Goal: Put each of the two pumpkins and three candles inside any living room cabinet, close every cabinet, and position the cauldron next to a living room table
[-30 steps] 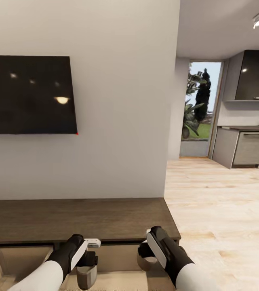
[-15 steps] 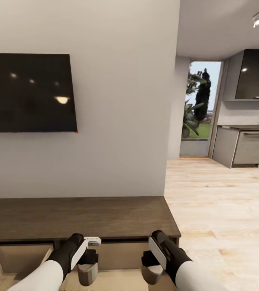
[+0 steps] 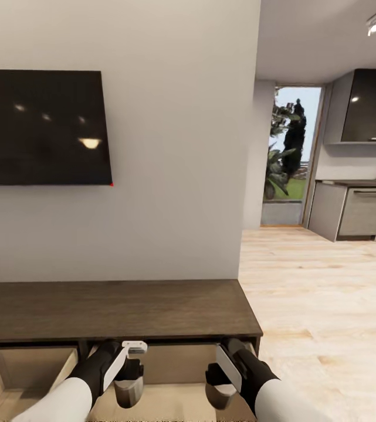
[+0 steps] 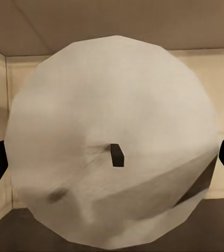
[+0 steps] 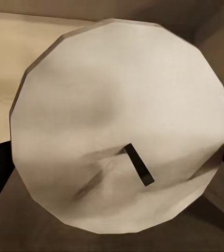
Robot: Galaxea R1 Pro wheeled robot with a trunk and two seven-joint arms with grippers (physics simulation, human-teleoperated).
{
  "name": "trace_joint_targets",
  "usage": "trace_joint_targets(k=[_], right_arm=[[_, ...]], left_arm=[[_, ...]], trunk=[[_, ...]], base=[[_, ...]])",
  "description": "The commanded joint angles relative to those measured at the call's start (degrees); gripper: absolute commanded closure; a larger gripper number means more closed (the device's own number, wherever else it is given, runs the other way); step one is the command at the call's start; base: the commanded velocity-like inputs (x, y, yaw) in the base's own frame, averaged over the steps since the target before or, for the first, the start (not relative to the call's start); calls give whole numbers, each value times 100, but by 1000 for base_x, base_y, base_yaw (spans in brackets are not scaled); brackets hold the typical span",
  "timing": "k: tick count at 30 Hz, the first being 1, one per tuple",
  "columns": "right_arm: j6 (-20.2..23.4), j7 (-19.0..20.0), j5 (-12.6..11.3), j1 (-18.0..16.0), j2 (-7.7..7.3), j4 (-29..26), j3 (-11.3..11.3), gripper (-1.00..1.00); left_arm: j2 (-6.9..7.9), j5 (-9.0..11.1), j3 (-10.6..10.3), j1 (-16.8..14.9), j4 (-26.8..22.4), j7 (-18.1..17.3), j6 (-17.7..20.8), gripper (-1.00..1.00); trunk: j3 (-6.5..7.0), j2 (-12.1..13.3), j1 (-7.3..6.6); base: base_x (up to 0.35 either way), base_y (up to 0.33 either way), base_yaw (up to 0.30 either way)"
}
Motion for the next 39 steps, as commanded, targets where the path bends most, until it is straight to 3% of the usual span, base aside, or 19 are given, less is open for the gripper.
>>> trace_joint_targets(k=[1, 14, 30, 39], right_arm=[[-44, -43, -55, -4, 0, -2, 19, 100], [-243, -30, -57, -4, 0, 7, 30, 100], [-537, -25, -57, -4, 0, 43, 65, 100], [-1002, -18, -58, 3, 0, 38, 71, 100]], left_arm=[[4, 51, -45, -3, -10, 47, 11, 100], [-7, 45, -47, -3, 40, 43, -378, 100], [-15, 43, -59, -3, 43, 42, -637, 100], [-24, 44, -59, -3, 42, 42, -647, 100]], trunk=[[-25, -45, 21], [-258, -566, 307], [-613, -587, 348], [-613, -587, 348]], base=[[0, 0, 0], [0, 0, 0], [0, 0, 0], [0, 0, 0]])
